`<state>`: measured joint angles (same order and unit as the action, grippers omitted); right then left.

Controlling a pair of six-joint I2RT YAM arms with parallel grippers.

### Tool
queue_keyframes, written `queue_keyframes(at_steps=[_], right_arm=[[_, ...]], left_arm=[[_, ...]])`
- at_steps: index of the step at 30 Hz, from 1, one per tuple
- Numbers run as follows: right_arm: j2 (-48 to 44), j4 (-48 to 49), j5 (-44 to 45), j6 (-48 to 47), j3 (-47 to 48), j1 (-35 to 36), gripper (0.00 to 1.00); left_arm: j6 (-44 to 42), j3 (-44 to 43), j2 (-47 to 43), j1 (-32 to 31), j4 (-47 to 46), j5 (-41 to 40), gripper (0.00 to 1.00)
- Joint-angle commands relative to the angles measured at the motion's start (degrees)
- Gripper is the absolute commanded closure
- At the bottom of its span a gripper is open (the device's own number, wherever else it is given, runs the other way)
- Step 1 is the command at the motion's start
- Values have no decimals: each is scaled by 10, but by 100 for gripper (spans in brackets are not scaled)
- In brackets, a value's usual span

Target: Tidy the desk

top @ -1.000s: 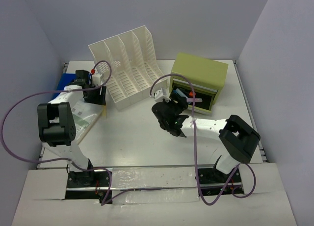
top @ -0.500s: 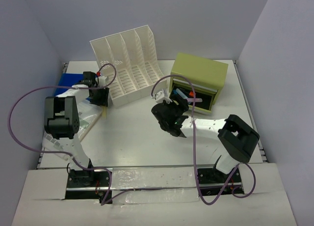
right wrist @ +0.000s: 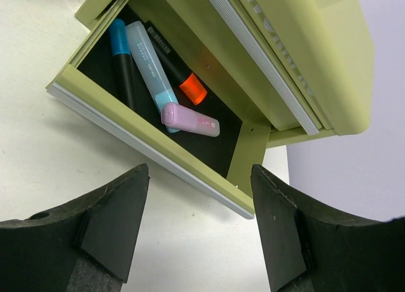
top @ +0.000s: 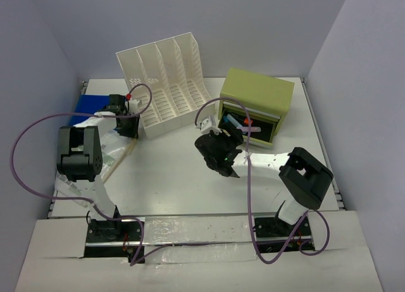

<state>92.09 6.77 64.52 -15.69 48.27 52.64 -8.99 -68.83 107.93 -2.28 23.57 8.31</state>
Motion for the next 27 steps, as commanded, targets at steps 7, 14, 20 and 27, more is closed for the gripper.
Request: queue_keyframes(at_steps=[7, 14, 20, 27], right_arm=[[-8, -15, 22, 30, 5, 10, 28], [-47, -53, -26, 83, 16, 18, 28], [-140, -44, -207, 160, 15, 28, 28], [-217, 178, -533, 291, -31, 30, 28]], left_arm=[[16, -4, -84, -4, 76, 92, 100], [-14, 21, -181, -4, 127, 115, 100], [-27, 27, -275, -4, 170, 149, 100], [-11, -17, -372, -4, 205, 252, 100]])
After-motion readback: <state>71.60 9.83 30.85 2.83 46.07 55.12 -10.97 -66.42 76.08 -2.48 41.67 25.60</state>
